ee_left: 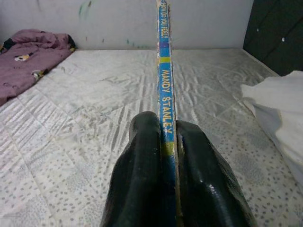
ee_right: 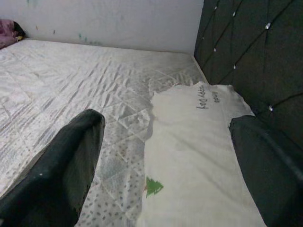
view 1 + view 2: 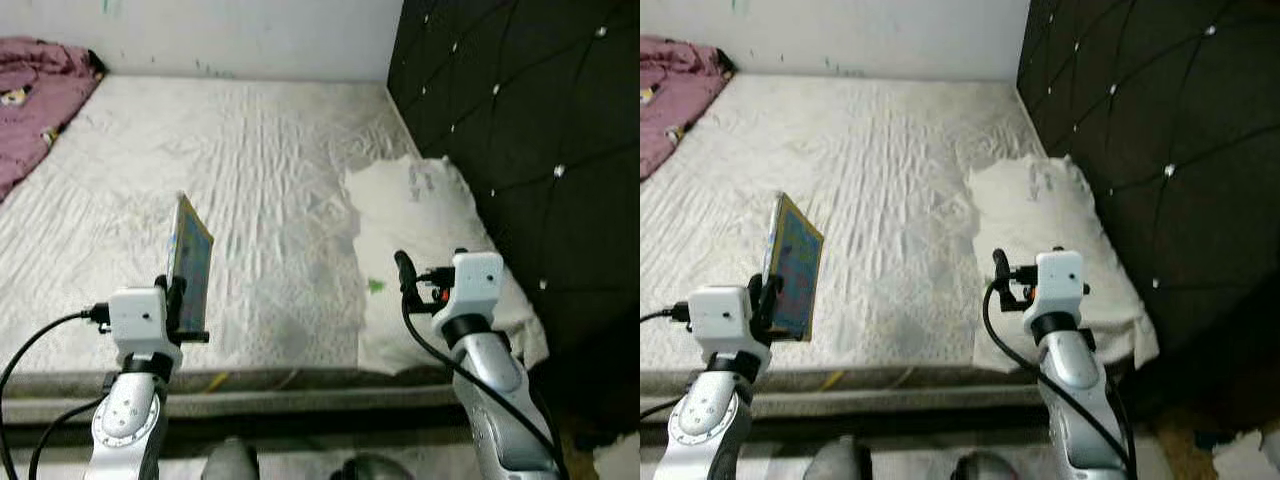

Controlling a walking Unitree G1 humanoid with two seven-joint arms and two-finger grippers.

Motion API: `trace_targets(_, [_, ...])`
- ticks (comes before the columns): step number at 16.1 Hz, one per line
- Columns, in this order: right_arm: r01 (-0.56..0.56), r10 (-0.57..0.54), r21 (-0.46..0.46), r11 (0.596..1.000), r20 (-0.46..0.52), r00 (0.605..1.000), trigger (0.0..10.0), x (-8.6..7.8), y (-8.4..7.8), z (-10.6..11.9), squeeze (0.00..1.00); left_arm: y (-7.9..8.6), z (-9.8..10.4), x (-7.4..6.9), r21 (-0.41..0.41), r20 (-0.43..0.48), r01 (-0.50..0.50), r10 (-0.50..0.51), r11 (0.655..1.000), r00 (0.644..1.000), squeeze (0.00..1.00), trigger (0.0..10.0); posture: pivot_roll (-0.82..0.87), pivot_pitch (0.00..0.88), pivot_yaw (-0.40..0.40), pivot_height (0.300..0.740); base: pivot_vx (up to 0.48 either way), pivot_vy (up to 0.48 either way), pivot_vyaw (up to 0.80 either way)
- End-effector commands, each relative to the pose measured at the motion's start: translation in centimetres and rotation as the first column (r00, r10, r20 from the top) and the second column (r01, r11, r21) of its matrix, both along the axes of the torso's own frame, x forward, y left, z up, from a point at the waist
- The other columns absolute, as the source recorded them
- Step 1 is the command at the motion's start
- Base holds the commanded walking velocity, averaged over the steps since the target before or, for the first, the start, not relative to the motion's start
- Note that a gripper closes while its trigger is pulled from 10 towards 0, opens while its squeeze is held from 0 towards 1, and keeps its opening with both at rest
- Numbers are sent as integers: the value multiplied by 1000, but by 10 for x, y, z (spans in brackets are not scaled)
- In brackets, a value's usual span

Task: Clean up the room

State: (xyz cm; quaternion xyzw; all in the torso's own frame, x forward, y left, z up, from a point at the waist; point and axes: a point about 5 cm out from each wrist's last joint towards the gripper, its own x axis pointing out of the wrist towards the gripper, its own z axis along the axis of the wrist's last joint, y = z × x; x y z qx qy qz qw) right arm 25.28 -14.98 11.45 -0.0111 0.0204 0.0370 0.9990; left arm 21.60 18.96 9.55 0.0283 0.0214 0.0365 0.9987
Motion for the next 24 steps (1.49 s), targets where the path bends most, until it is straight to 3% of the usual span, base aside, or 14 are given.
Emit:
trace_targets(1, [-5, 4, 7, 1000, 6, 1000, 10000, 2, -1, 3, 0, 1, 9, 4, 5, 41, -16, 16, 1000, 999, 0, 10000, 64, 26, -31, 663, 0, 0, 0])
trace_targets(15, [-24, 24, -1, 1000, 5, 1000, 10000, 8, 1, 2, 0, 2, 8, 6, -23, 38, -23, 23, 999, 999, 0, 10000, 66, 17, -40, 663, 0, 0, 0])
trace_targets(24, [-32, 32, -6, 999, 6, 999, 10000, 8, 2, 2, 0, 1, 9, 7, -28, 40, -11, 12, 1000, 999, 0, 10000, 66, 18, -39, 663, 310, 0, 0])
